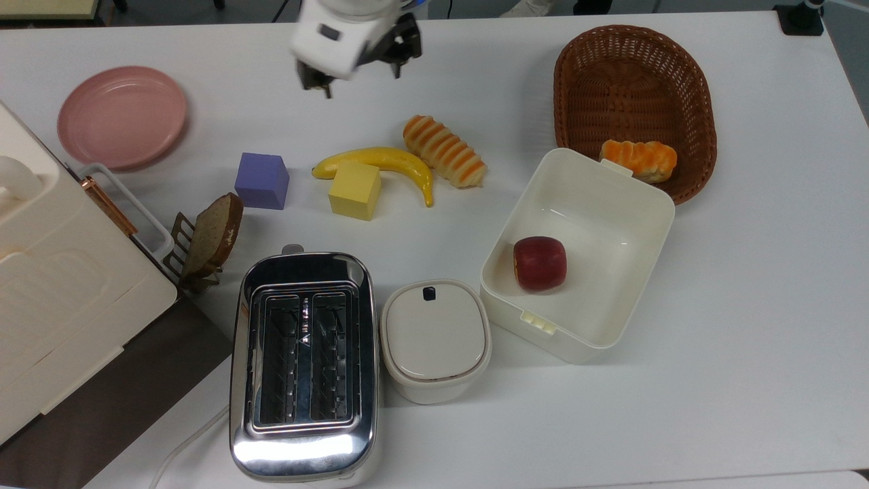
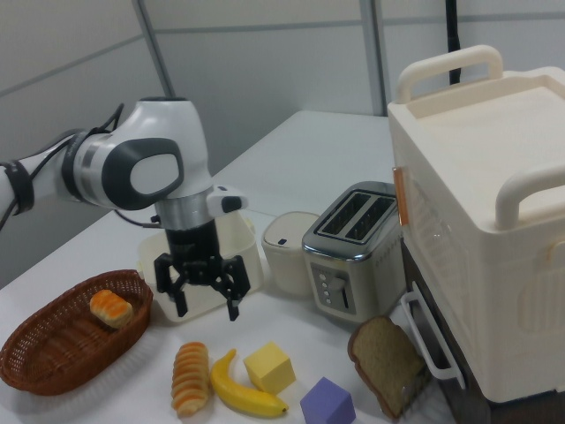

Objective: Put the bread in the basket
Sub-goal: 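Move the gripper down over the striped orange bread roll, then close the gripper on the striped bread roll and lift it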

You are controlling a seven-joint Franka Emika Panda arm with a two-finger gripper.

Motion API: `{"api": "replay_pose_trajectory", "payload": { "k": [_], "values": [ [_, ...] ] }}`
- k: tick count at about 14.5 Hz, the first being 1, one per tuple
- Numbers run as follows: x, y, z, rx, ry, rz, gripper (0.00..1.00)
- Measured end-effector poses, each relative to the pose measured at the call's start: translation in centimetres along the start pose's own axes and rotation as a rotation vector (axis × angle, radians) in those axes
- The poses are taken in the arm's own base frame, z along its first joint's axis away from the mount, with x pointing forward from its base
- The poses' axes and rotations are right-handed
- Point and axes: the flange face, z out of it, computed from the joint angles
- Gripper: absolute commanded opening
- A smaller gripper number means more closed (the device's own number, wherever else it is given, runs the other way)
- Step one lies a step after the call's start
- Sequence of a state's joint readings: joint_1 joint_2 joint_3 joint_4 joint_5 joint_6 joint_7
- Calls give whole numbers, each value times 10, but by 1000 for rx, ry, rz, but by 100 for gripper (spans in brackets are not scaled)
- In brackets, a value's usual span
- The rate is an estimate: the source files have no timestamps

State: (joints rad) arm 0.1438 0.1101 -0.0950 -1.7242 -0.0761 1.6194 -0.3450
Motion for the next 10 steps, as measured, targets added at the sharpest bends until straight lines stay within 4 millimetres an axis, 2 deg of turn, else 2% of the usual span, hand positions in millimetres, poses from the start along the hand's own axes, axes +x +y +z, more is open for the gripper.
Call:
{"api": "replay_pose_trajectory", "payload": {
  "k": [3, 5, 6, 8, 10],
  "values": [
    [5, -38, 24, 3, -56, -132, 100],
    [10, -64, 51, 3, -88, -183, 100],
    [15, -80, 72, -5, -90, -216, 100],
    [21, -97, 101, -15, -92, -248, 100],
    [27, -98, 122, -28, -100, -259, 100]
  ]
}}
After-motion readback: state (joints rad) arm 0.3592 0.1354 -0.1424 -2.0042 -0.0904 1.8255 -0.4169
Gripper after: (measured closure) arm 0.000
